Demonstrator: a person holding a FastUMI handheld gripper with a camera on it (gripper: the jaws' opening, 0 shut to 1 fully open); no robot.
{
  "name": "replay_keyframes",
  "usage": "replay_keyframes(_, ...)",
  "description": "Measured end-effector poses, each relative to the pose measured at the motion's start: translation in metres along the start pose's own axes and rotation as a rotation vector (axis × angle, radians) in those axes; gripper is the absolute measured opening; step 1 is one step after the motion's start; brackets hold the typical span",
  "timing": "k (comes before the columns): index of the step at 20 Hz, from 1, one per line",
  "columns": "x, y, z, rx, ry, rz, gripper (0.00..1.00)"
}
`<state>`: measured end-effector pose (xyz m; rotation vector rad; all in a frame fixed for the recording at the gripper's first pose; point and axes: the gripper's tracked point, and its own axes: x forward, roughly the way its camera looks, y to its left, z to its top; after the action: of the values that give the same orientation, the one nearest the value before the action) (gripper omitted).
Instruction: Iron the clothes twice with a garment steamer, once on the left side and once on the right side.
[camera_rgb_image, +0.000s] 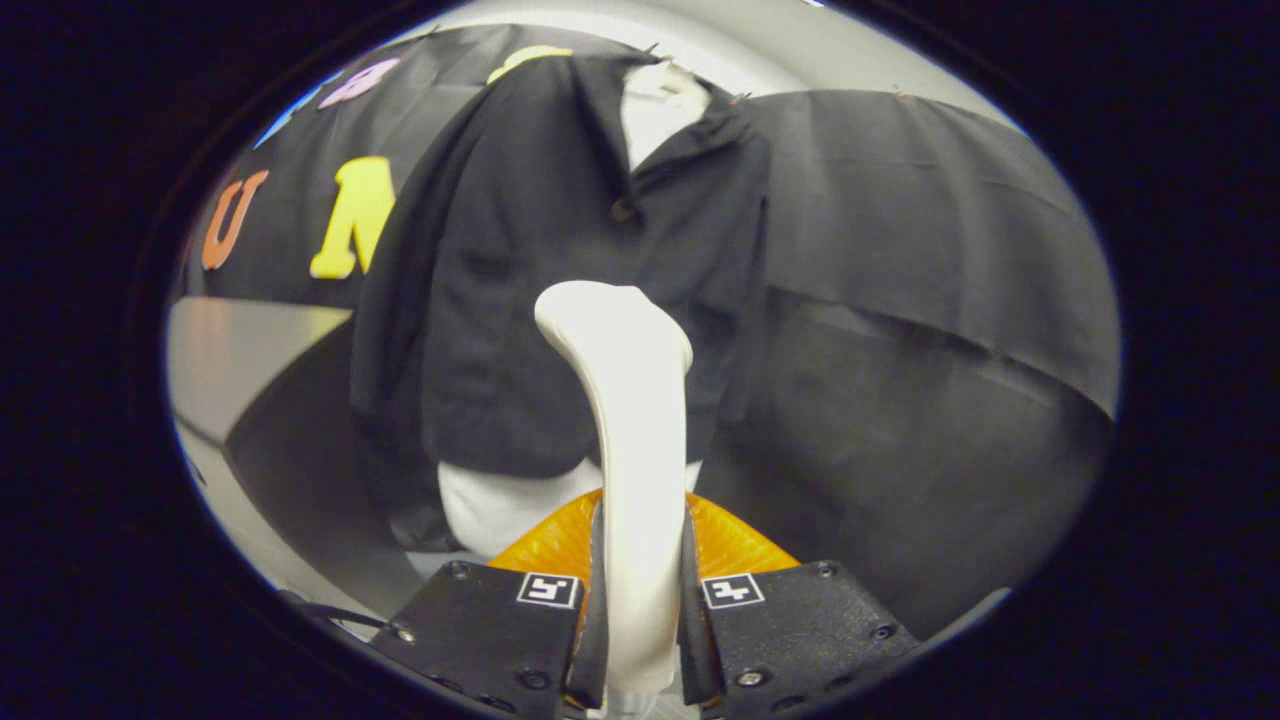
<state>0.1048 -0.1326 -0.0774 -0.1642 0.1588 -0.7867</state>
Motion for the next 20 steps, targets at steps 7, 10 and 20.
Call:
replay_keyframes(7,0.040,-0.076,0.169,0.070,-0.289,-0.046,0.32)
replay_keyframes(10,0.063,-0.098,0.218,0.076,-0.399,-0.078,0.32)
replay_keyframes(20,0.134,-0.107,0.308,0.135,-0.520,-0.010,0.32)
